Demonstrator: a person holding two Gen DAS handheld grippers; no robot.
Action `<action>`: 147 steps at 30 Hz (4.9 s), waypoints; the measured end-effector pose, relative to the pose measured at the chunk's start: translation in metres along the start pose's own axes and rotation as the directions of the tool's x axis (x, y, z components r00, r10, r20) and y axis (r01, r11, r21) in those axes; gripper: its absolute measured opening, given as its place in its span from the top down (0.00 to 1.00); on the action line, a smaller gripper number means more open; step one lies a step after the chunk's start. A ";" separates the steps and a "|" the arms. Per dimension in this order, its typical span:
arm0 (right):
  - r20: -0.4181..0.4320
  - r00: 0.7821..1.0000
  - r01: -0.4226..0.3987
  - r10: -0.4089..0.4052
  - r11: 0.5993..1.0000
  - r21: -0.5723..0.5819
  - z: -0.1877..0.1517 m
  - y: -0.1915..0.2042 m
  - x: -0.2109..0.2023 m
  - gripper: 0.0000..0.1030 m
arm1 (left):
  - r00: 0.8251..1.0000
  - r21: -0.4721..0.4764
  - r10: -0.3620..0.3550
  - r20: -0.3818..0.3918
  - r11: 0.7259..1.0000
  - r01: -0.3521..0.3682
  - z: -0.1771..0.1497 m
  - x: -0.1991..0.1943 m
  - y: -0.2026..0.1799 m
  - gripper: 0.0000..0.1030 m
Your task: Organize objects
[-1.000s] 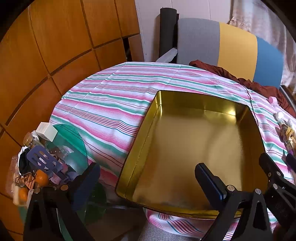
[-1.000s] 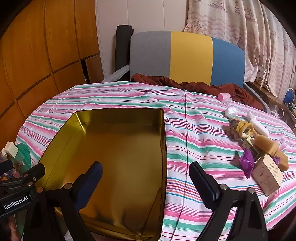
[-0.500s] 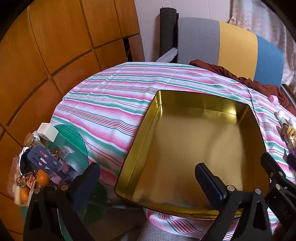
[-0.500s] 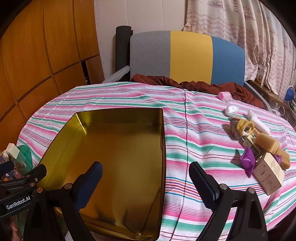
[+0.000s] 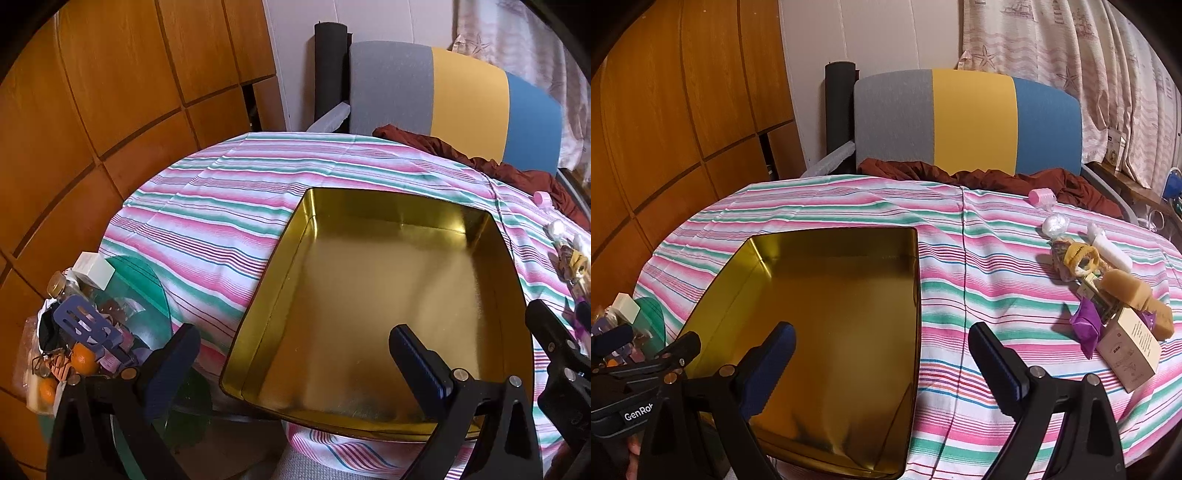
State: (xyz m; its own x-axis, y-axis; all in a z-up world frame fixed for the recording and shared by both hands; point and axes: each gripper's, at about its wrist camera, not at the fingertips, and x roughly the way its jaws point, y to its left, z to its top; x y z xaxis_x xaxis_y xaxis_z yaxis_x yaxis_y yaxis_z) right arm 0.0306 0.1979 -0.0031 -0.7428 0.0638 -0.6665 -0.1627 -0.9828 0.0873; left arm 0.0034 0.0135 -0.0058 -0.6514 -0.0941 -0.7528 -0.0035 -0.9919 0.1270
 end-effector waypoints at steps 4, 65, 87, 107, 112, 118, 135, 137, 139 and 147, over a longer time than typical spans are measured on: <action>0.045 0.999 -0.018 0.018 1.000 -0.002 0.001 -0.009 -0.007 0.00 | 1.000 -0.007 -0.027 -0.003 1.000 0.027 -0.001 0.001 0.001 0.00; -0.145 0.978 0.184 -0.152 0.953 0.239 -0.093 -0.247 -0.023 0.50 | 0.777 0.317 -0.556 -0.295 0.710 0.629 0.000 0.006 -0.313 0.00; -0.143 0.986 0.129 -0.088 0.939 0.317 -0.100 -0.257 -0.022 0.49 | 0.789 0.506 -0.574 -0.220 0.624 0.595 -0.007 0.042 -0.379 0.44; -0.144 0.984 0.144 -0.103 0.940 0.309 -0.100 -0.255 -0.020 0.48 | 0.742 0.284 -0.644 -0.186 0.687 0.668 0.006 0.042 -0.350 0.08; -0.139 0.985 0.144 -0.105 0.940 0.309 -0.102 -0.254 -0.020 0.48 | 0.782 0.314 -0.566 -0.260 0.716 0.623 0.009 0.054 -0.384 0.44; -0.126 0.987 0.138 -0.102 0.936 0.322 -0.104 -0.254 -0.022 0.48 | 0.793 0.397 -0.570 -0.215 0.691 0.604 -0.001 0.047 -0.381 0.59; -0.143 0.976 0.194 -0.162 0.950 0.246 -0.100 -0.232 -0.015 0.49 | 0.734 0.263 -0.673 -0.091 0.694 0.670 0.008 0.000 -0.230 0.61; -0.144 0.977 0.189 -0.157 0.951 0.245 -0.099 -0.230 -0.014 0.49 | 0.735 0.231 -0.674 -0.078 0.705 0.671 0.009 -0.002 -0.208 0.61; -0.145 0.979 0.174 -0.141 0.953 0.249 -0.097 -0.227 -0.013 0.50 | 0.754 0.213 -0.654 -0.060 0.730 0.650 0.011 -0.001 -0.187 0.61; -0.076 0.997 0.045 -0.028 0.974 0.222 -0.083 -0.193 -0.025 0.50 | 0.840 0.106 -0.540 -0.057 0.833 0.543 0.005 0.028 -0.104 0.61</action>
State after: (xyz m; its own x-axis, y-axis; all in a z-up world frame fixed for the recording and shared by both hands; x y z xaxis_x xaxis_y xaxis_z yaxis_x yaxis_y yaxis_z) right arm 0.1344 0.3711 -0.0651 -0.6866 0.0784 -0.7228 -0.3356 -0.9161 0.2194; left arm -0.0188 0.1148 -0.0370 -0.5023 0.4515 -0.7375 -0.4366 -0.8686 -0.2344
